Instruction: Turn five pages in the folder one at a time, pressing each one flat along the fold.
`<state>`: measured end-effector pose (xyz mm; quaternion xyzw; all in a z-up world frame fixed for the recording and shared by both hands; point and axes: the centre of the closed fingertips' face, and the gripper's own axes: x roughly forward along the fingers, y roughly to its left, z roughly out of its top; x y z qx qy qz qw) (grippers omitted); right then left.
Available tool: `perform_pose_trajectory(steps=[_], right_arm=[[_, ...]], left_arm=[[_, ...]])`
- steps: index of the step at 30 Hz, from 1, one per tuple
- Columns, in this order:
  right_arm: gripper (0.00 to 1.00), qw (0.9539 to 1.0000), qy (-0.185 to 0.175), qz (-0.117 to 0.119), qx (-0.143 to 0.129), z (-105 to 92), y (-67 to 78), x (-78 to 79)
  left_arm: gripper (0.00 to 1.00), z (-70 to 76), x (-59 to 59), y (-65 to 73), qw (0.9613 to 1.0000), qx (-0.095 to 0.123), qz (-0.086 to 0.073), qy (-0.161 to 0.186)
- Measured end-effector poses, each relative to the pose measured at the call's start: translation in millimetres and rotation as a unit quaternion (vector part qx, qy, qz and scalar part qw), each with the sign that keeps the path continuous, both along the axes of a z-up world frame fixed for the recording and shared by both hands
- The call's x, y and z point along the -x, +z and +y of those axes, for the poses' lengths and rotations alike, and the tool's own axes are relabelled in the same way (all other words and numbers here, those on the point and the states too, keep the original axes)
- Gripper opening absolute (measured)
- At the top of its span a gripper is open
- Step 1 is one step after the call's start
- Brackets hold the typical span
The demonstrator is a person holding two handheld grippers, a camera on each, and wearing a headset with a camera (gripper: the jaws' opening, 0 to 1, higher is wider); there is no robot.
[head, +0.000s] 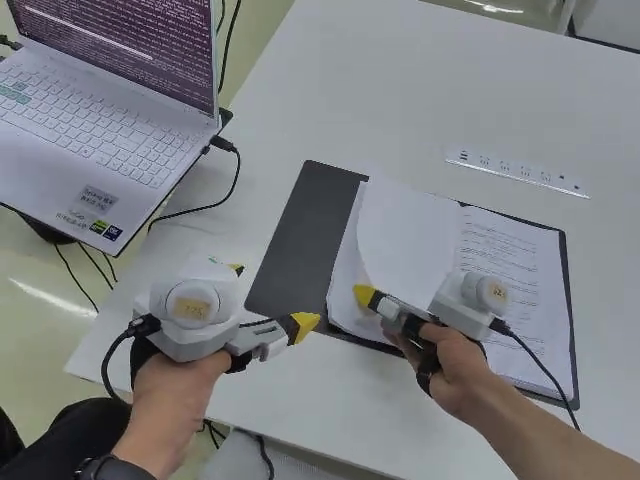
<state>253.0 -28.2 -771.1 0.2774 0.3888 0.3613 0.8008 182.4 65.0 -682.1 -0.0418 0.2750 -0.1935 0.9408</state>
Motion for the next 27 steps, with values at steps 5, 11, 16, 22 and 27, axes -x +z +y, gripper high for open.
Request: perform_pose_trajectory(steps=[5,11,16,22,27], right_arm=[[0.01,0.9997,-0.008,0.01,0.022,3.5,-19.0,-2.2],[0.06,0.9985,-0.037,0.039,-0.003,7.4,-14.4,-5.3],[0.2,0.9997,-0.017,0.013,-0.012,15.8,-8.5,-0.4],[0.3,0.9995,-0.009,0.012,-0.027,19.0,-1.6,10.8],[0.35,0.9995,0.016,0.0,-0.028,17.9,7.2,26.2]], left_arm=[[0.72,-0.9,-0.5,-1.4,1.0,0.004,0.004,0.0],[0.71,-4.1,-2.5,0.0,0.9999,0.015,0.004,0.0],[0.71,-9.7,-4.7,0.7,0.9999,0.015,0.001,-0.007],[0.71,-20.6,-4.6,0.2,0.9997,0.015,0.0,-0.019],[0.7,-28.1,-4.3,-1.2,0.9995,0.022,0.002,-0.023]])
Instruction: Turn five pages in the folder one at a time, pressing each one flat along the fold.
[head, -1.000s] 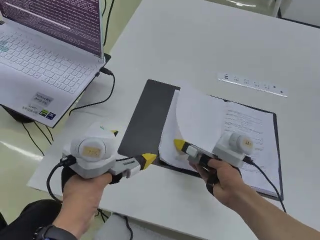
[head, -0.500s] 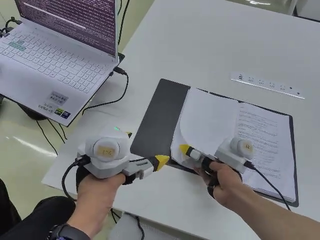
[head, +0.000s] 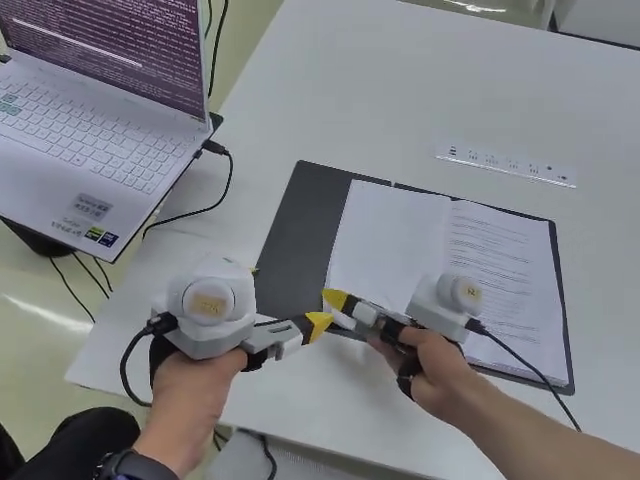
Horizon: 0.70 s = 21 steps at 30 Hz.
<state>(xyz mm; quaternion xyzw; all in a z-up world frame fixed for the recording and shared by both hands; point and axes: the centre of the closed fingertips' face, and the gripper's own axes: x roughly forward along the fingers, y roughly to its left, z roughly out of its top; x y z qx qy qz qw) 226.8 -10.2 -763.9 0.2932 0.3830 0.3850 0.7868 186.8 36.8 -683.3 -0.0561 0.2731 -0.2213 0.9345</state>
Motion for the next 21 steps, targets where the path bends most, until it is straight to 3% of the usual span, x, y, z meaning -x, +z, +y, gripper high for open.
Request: perform_pose_trajectory(steps=[8,21], right_arm=[[0.39,0.9994,0.021,-0.026,0.0,-15.8,20.2,18.2],[0.39,0.9973,0.017,-0.064,0.033,-74.8,32.0,23.9]], left_arm=[[0.67,-19.4,-3.5,-0.6,0.9999,0.013,0.002,-0.011],[0.61,-39.6,-8.7,-13.5,0.9988,0.001,0.017,-0.047]])
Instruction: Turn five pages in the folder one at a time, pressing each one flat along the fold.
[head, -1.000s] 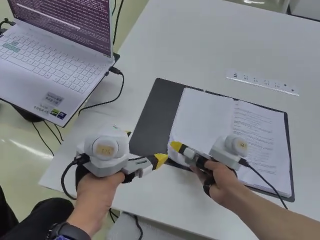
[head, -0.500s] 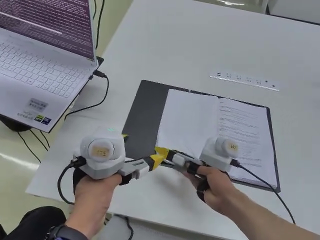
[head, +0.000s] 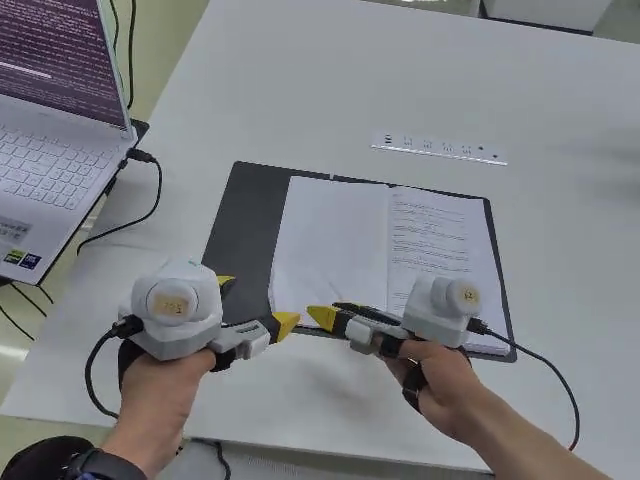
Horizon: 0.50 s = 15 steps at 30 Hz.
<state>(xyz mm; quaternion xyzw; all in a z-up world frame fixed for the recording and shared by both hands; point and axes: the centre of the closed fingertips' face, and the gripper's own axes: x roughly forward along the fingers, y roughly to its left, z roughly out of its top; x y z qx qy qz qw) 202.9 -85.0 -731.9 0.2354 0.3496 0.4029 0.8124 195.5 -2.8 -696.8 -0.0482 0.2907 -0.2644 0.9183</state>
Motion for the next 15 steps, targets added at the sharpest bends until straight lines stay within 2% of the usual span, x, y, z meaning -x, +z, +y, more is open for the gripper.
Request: perform_pose_trajectory(steps=[3,7,15], right_arm=[[0.38,0.9999,-0.01,-0.005,-0.001,-13.7,5.4,3.4],[0.37,0.9996,-0.014,-0.018,0.017,-31.8,8.7,9.8],[0.36,0.9985,-0.043,-0.018,0.029,-72.8,9.6,18.9]], left_arm=[[0.57,-2.2,-0.6,-1.0,1.0,-0.003,0.002,-0.005],[0.53,-9.3,1.4,-6.1,0.9996,-0.016,0.009,-0.022],[0.38,-28.7,0.7,-14.6,0.9989,-0.021,0.017,-0.039]])
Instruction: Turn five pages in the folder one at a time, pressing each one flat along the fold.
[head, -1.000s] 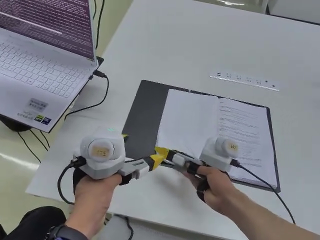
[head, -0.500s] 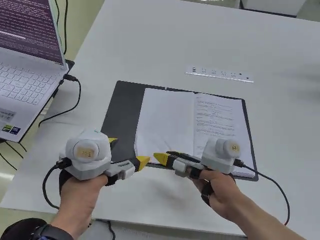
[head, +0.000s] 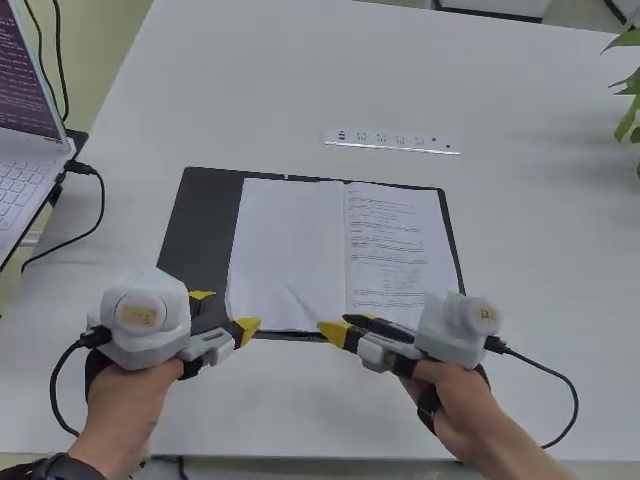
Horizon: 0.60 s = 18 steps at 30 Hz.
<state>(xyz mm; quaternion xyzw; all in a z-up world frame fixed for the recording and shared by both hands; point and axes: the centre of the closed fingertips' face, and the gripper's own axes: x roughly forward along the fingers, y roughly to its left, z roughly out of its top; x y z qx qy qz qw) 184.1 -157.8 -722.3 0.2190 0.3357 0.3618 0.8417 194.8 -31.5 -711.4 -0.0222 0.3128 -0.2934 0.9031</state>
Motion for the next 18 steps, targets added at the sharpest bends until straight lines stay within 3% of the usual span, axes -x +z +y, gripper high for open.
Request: perform_pose_trajectory(steps=[6,9,15,18], right_arm=[[0.35,0.9996,-0.029,0.002,0.002,-20.7,2.6,2.5],[0.35,0.9992,-0.039,0.001,0.004,-29.2,2.5,1.0],[0.33,0.9986,-0.052,0.003,0.003,-36.2,2.1,2.2],[0.32,0.9986,-0.053,0.005,0.005,-36.6,0.2,4.2]], left_arm=[[0.24,-3.7,-9.8,-11.0,0.9999,0.003,0.008,0.006],[0.15,-3.3,-20.3,-20.7,0.9999,0.0,0.009,0.009],[0.1,2.8,-29.5,-49.2,0.9994,-0.017,0.026,0.018],[0.06,9.5,-26.9,-64.8,0.998,-0.04,0.045,0.023]])
